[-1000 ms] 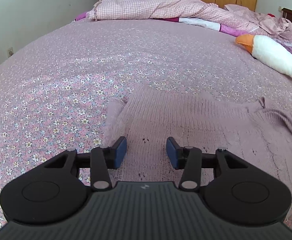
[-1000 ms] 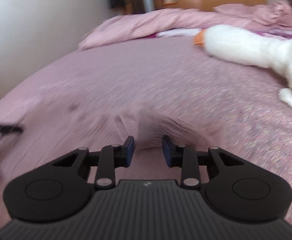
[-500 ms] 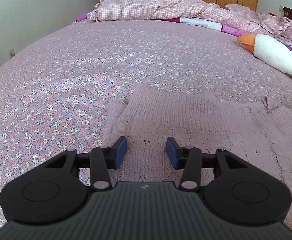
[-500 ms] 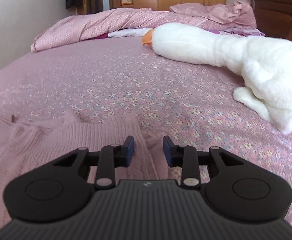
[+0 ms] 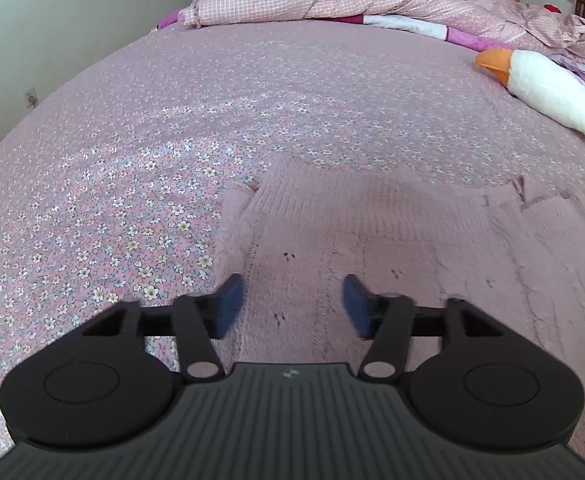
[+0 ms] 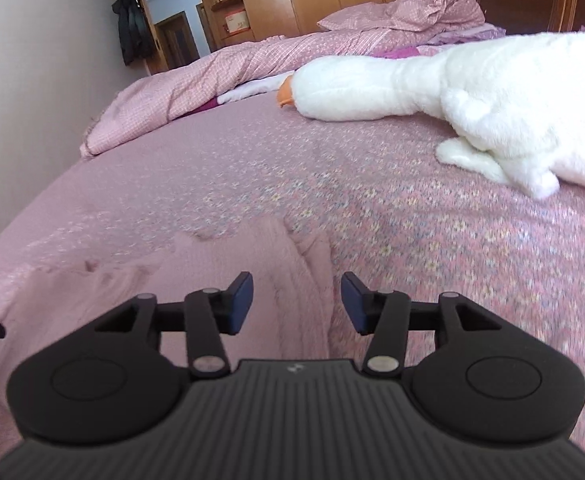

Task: Fold small clothes
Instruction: 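Open both grippers and smooth the folded cardigan flat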

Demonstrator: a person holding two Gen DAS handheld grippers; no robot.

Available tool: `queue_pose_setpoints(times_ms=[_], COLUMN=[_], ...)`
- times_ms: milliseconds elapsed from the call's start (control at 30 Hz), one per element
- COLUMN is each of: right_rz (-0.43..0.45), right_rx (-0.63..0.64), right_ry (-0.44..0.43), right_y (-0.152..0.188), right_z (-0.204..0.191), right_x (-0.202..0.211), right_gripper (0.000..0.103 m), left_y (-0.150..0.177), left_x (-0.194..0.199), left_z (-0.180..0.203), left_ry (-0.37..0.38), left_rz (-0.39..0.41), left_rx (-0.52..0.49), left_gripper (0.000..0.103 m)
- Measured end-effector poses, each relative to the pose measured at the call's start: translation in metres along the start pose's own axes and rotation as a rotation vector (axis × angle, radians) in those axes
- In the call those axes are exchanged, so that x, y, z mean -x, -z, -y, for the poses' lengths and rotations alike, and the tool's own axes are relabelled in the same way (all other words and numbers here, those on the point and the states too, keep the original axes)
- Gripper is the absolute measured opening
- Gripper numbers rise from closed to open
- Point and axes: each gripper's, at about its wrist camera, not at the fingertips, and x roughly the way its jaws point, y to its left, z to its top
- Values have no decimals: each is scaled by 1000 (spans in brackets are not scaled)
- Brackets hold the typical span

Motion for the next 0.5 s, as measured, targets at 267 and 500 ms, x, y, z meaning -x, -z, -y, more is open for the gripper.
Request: queue_pose_setpoints(times_ms=[267, 500], right_rz=[-14, -87], right_rx=[-87, -181], right_ry=[3, -82], right_y=[25, 36], right_z=[14, 32], right_x=[23, 19], right_gripper=[66, 66], left_y=[14, 29], left_x=[26, 31], left_z=[7, 18], left_ry=[29, 76], left_rz=[-8, -63], left_rx=[-8, 1], left_gripper=[77, 77])
